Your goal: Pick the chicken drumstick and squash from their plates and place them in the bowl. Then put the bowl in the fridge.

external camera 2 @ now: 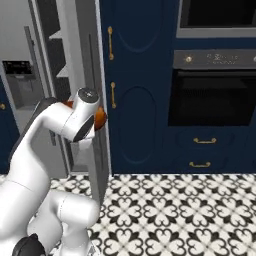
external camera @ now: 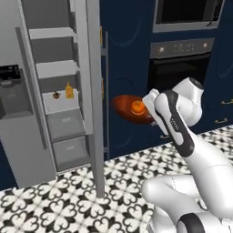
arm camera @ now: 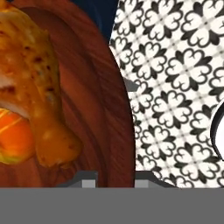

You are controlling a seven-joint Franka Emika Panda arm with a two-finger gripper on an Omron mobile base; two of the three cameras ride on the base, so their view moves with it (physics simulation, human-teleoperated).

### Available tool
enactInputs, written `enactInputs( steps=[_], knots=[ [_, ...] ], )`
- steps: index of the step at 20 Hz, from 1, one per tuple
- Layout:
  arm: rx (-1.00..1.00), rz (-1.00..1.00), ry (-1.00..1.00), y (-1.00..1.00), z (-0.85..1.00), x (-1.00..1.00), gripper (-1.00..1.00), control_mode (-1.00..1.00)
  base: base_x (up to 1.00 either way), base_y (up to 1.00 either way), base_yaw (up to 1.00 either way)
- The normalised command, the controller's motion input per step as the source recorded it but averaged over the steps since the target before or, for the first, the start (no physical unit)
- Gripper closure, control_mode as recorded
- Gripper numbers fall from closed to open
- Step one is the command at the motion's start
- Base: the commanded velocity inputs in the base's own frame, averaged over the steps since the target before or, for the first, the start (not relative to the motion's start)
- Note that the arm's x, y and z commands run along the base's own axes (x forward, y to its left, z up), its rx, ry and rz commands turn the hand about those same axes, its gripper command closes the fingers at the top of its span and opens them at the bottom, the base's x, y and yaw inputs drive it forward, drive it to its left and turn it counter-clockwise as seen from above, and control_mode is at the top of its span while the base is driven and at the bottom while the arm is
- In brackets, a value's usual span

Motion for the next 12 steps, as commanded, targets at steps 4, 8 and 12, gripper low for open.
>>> enactInputs(
  steps=[4, 8, 12],
  knots=[
    [0.0, 0.0, 0.0, 0.0, 0.0, 0.0, 1.0, 1.0, -0.22, 1.0, -0.18],
    [0.0, 0.0, 0.0, 0.0, 0.0, 0.0, 1.0, 1.0, 0.09, 1.0, -0.14],
    [0.0, 0.0, 0.0, 0.0, 0.0, 0.0, 1.0, 1.0, 0.96, 0.98, -0.32]
  ],
)
